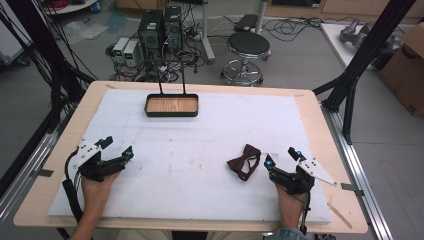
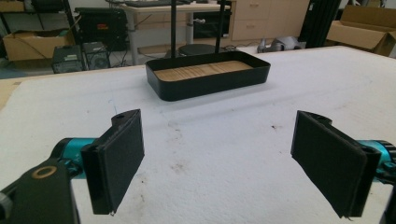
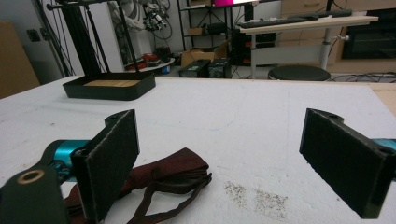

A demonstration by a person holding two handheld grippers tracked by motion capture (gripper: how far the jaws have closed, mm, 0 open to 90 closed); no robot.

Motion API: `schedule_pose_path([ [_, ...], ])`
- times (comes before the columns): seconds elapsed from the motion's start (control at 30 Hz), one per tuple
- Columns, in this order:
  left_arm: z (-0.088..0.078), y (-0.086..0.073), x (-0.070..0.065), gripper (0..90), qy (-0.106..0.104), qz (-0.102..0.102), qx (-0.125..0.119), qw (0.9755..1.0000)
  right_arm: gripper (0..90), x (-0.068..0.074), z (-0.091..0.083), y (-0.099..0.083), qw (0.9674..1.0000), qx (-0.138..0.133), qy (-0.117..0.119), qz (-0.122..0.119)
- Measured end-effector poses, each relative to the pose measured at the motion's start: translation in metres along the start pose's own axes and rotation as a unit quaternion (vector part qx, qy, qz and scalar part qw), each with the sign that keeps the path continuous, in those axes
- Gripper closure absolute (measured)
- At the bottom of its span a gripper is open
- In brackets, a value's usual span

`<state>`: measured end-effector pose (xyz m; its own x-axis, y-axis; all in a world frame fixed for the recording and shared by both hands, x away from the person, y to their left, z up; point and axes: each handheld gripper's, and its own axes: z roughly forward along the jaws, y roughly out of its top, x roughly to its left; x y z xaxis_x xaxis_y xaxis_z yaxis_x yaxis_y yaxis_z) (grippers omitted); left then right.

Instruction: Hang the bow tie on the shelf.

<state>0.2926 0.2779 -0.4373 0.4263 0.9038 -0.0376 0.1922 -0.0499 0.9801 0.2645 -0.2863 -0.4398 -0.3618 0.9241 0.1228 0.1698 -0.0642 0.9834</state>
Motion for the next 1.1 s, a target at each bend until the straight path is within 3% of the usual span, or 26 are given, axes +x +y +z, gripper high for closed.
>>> schedule_pose_path([
  [0.2,0.0,0.0,0.0,17.5,0.001,0.001,0.001,1.0,10.9,0.004,0.003,0.001,0.9999,0.004,0.002,0.013],
  [0.33,0.0,0.0,0.0,17.5,0.0,0.003,0.003,1.0,11.3,0.017,0.014,0.004,0.9998,0.017,0.002,-0.005],
  [0.43,0.0,0.0,-0.001,17.5,0.001,0.003,0.002,1.0,14.4,0.025,0.021,0.006,0.9997,0.024,0.006,-0.002],
  [0.67,0.0,0.0,0.0,17.5,0.0,0.002,0.003,1.0,15.3,0.033,0.038,0.006,0.998,0.061,0.013,0.013],
  [0.73,0.0,0.0,-0.001,17.5,0.001,0.002,0.003,1.0,16.2,0.037,0.045,0.005,0.9961,0.084,0.01,0.023],
  [0.87,0.0,0.0,-0.001,17.5,0.001,0.002,0.003,1.0,19.8,0.041,0.052,0.004,0.9943,0.105,0.006,0.019],
  [0.97,0.0,0.0,0.0,17.6,0.0,0.001,0.003,1.0,23.6,0.048,0.061,0.002,0.9899,0.14,-0.006,0.023],
  [1.07,0.0,0.0,0.0,17.6,0.0,0.001,0.003,1.0,25.6,0.05,0.065,0.001,0.9879,0.153,-0.013,0.019],
  [1.1,0.0,0.0,0.0,17.6,0.0,0.001,0.003,1.0,27.3,0.053,0.068,-0.001,0.9854,0.169,-0.015,0.016],
])
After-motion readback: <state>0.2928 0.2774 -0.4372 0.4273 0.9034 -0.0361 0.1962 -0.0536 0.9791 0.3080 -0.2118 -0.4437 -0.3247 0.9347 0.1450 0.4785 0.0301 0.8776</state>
